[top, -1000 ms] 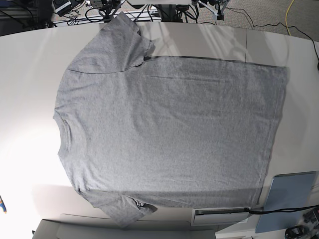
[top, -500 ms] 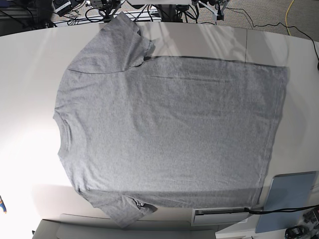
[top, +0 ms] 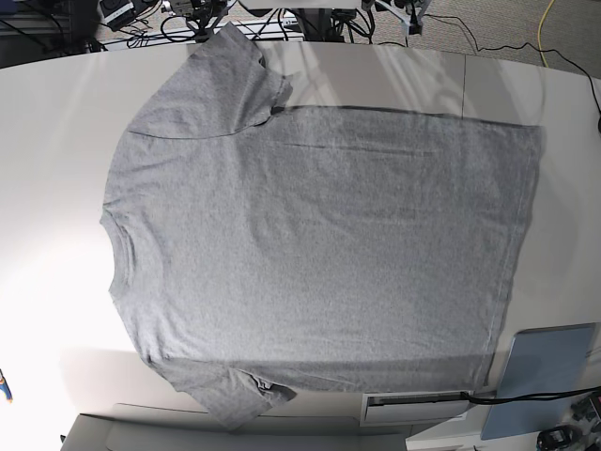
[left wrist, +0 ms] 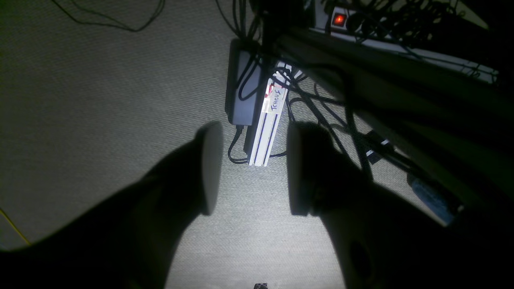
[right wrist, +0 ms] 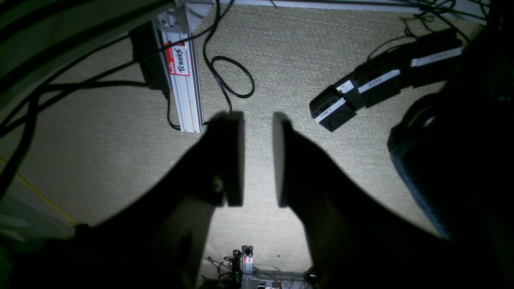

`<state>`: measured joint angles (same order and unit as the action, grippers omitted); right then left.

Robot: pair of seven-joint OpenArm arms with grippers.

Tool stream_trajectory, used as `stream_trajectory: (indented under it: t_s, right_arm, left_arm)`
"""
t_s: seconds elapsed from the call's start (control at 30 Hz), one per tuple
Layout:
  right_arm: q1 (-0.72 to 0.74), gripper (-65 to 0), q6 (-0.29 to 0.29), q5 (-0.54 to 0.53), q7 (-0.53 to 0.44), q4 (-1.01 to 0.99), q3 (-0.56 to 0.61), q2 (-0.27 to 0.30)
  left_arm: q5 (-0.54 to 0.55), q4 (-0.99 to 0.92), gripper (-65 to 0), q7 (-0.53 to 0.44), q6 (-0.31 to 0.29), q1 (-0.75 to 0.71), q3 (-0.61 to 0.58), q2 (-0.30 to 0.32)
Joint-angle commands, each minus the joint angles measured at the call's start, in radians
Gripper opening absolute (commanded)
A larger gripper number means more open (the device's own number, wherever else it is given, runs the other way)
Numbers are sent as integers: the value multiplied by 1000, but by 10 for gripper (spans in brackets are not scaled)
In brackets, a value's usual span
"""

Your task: Fold the T-shirt properly

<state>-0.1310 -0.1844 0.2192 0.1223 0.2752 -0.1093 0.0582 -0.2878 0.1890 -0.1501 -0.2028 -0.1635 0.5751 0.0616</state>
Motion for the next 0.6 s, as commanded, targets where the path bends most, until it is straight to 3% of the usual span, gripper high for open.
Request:
stream_trajectory:
  t_s: [0.0, 0.2, 0.43, 0.57]
  right_arm:
    - [-5, -519, -5, -2, 1, 4, -1, 6]
    - [-5, -519, -5, -2, 36, 5, -1, 6]
    - [-19, -519, -6, -2, 43, 7, -1, 47]
    - [-74, -519, -10, -2, 48, 63, -1, 57]
  left_arm:
    - [0, 2, -373, -7, -7, -6, -3, 5]
    - [0, 7, -373, 18, -126, -6, -3, 31]
    - [0, 128, -373, 192, -137, -36, -3, 44]
    - [1, 242, -373, 195, -209, -104, -3, 43]
